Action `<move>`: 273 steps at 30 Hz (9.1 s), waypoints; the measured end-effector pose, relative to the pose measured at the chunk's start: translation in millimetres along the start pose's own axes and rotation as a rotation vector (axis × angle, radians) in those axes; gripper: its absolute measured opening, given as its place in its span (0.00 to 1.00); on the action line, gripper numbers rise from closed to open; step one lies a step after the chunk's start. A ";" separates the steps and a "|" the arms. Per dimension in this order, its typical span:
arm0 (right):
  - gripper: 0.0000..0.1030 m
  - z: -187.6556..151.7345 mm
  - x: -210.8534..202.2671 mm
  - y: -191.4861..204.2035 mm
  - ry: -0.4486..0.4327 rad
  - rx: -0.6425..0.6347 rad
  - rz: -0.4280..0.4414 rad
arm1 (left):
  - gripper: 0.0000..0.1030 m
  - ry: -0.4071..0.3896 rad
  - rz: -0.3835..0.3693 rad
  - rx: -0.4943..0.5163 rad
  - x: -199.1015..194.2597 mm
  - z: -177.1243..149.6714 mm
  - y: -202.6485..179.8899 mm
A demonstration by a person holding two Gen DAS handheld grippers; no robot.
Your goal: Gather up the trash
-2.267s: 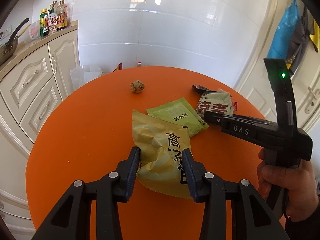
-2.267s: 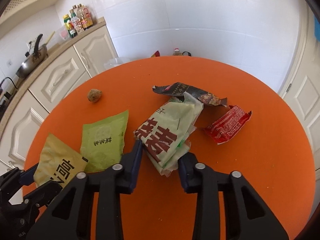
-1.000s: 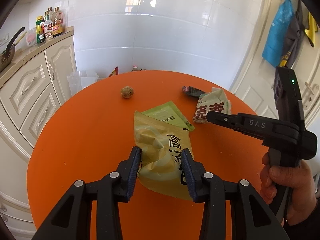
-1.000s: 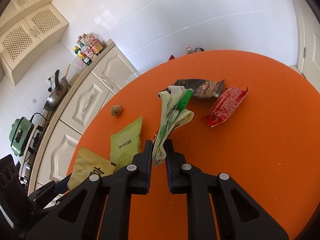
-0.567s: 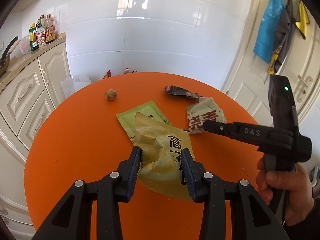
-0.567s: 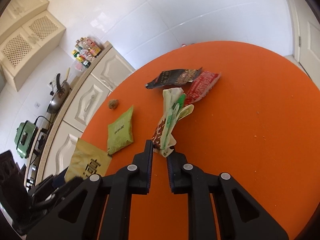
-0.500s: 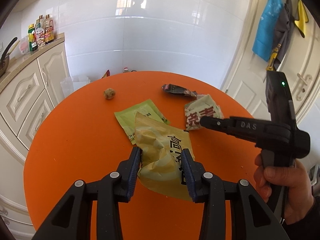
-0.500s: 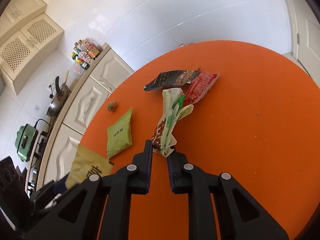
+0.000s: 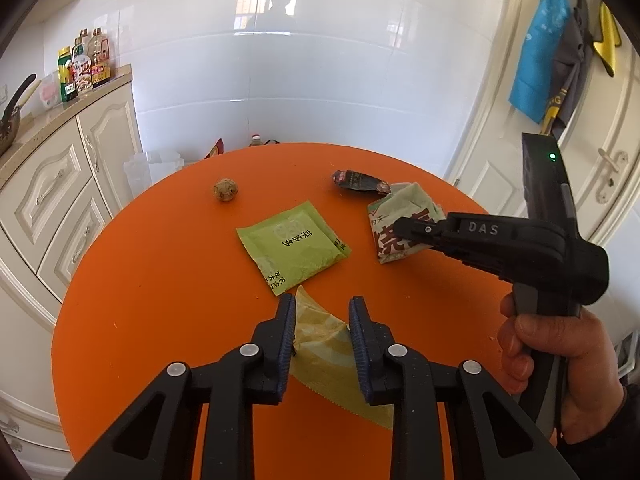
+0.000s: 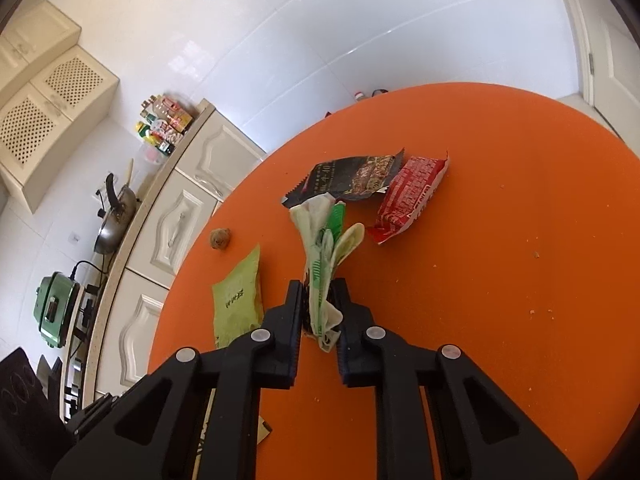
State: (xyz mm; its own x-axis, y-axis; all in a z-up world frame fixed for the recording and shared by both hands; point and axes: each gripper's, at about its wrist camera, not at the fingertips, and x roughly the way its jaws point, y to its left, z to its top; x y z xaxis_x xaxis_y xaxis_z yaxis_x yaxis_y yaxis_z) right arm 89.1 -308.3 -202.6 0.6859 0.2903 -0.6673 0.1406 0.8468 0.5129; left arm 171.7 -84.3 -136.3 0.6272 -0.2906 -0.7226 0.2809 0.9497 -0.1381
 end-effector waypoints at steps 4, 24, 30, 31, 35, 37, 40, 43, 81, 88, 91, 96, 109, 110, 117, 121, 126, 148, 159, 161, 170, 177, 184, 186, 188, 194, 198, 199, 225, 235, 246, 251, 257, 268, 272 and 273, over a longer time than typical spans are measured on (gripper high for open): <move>0.13 -5.1 -12.6 7.2 -0.017 -0.031 0.011 | 0.11 0.025 -0.022 0.012 2.7 -1.9 -6.3; 0.13 -28.7 -77.6 -8.4 -0.068 -0.035 -0.011 | 0.44 0.124 0.031 0.107 26.1 -37.2 -47.5; 0.13 -34.7 -108.8 -18.7 -0.110 -0.026 -0.024 | 0.40 0.129 -0.065 0.105 24.5 -39.2 -62.8; 0.13 -35.3 -114.3 -20.4 -0.118 -0.023 -0.026 | 0.40 0.130 -0.079 0.105 24.2 -38.4 -64.8; 0.13 -37.5 -146.2 -30.5 -0.166 -0.011 -0.050 | 0.40 0.105 -0.114 0.144 19.1 -31.9 -84.0; 0.13 -39.4 -164.5 -36.6 -0.193 -0.005 -0.068 | 0.40 0.090 -0.135 0.167 18.2 -25.8 -97.6; 0.13 -44.7 -202.6 -49.8 -0.250 0.010 -0.103 | 0.40 0.059 -0.172 0.212 14.5 -15.1 -120.4; 0.13 -49.6 -240.9 -63.9 -0.308 0.023 -0.150 | 0.40 0.028 -0.224 0.264 8.4 -5.1 -147.4; 0.79 -183.3 -312.7 -411.4 -0.208 0.691 -0.524 | 0.80 0.676 -0.430 0.611 315.8 -45.0 -489.5; 1.00 -187.9 -336.0 -398.7 -0.279 0.731 -0.592 | 0.88 0.558 -0.360 0.604 264.8 -52.9 -491.9; 1.00 -187.1 -347.0 -386.6 -0.303 0.730 -0.609 | 0.91 0.501 -0.365 0.592 240.5 -50.5 -485.2; 1.00 -178.5 -364.1 -354.4 -0.347 0.697 -0.614 | 0.91 0.419 -0.382 0.569 193.8 -44.0 -458.2; 1.00 -124.5 -391.9 -236.9 -0.469 0.492 -0.594 | 0.93 0.161 -0.430 0.441 36.4 9.3 -313.4; 1.00 -119.9 -391.7 -227.8 -0.476 0.477 -0.591 | 0.93 0.142 -0.427 0.427 26.6 10.7 -301.8; 1.00 -82.5 -382.9 -156.3 -0.509 0.335 -0.548 | 0.95 0.017 -0.382 0.338 -44.5 15.2 -223.5; 1.00 -62.0 -366.9 -114.9 -0.512 0.252 -0.506 | 0.96 -0.055 -0.334 0.277 -84.6 11.9 -175.1; 1.00 -38.6 -333.7 -61.0 -0.486 0.128 -0.433 | 0.99 -0.130 -0.255 0.209 -125.5 -3.9 -123.4; 1.00 0.1 -187.5 58.9 -0.290 -0.184 -0.301 | 0.99 -0.130 0.008 -0.034 -170.8 -62.5 -7.4; 1.00 22.5 -93.6 39.7 -0.134 -0.209 -0.363 | 0.99 0.065 0.080 -0.068 -44.1 -20.2 2.0; 1.00 26.6 -71.7 33.7 -0.098 -0.208 -0.375 | 0.99 0.098 0.097 -0.063 -20.3 -14.8 0.1; 1.00 39.6 17.3 13.9 0.043 -0.245 -0.445 | 0.98 0.155 0.164 0.008 58.4 18.7 -26.9; 0.73 37.8 46.6 15.5 0.042 -0.306 -0.506 | 0.74 0.135 0.128 0.054 75.8 29.7 -47.5; 0.33 37.8 36.0 8.5 0.029 -0.337 -0.496 | 0.20 0.124 0.060 0.062 93.7 47.3 -66.3; 0.25 38.6 29.8 3.5 0.036 -0.321 -0.467 | 0.11 0.130 0.029 0.046 100.7 53.6 -66.8; 0.21 37.6 20.2 -1.7 0.028 -0.297 -0.425 | 0.08 0.131 -0.001 0.025 109.4 60.8 -63.6; 0.21 25.9 -1.7 -7.6 0.018 -0.267 -0.380 | 0.06 0.119 -0.059 -0.037 113.6 58.8 -40.3; 0.21 16.3 -16.3 -9.3 0.012 -0.245 -0.343 | 0.06 0.098 -0.059 -0.034 106.4 53.5 -38.5; 0.21 14.0 -20.5 -9.5 0.009 -0.241 -0.331 | 0.06 0.090 -0.058 -0.030 106.8 56.5 -39.8; 0.21 -27.6 -250.9 -29.7 -0.325 -0.145 -0.368 | 0.05 -0.125 -0.301 0.246 -47.8 1.1 -157.3; 0.21 -75.0 -367.7 -117.2 -0.440 0.037 -0.568 | 0.05 -0.053 -0.516 0.453 -2.2 6.8 -262.8; 0.21 -130.6 -371.3 -240.2 -0.336 0.274 -0.643 | 0.06 0.349 -0.638 0.591 113.2 -33.2 -373.5; 0.21 -144.6 -350.2 -295.5 -0.267 0.372 -0.629 | 0.06 0.507 -0.601 0.634 178.2 -40.6 -415.7; 0.24 -155.4 -321.2 -357.4 -0.183 0.466 -0.615 | 0.08 0.640 -0.509 0.624 252.4 -35.4 -462.4; 0.98 -169.5 -308.2 -399.0 -0.165 0.566 -0.643 | 0.72 0.665 -0.360 0.604 312.0 -17.3 -503.3; 1.00 -170.0 -315.2 -392.4 -0.165 0.588 -0.678 | 0.84 0.572 -0.334 0.588 277.3 -20.7 -496.8; 1.00 -169.6 -316.9 -389.0 -0.169 0.589 -0.688 | 0.86 0.547 -0.338 0.576 267.3 -18.3 -494.7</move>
State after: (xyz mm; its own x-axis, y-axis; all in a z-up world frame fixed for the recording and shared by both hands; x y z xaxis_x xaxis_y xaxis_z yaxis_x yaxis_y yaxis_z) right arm -304.0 -654.1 -282.2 0.4054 -0.3013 -0.8630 0.8649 0.4320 0.2555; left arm 187.1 -629.6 -273.5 0.0473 -0.3093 -0.9498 0.8070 0.5722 -0.1462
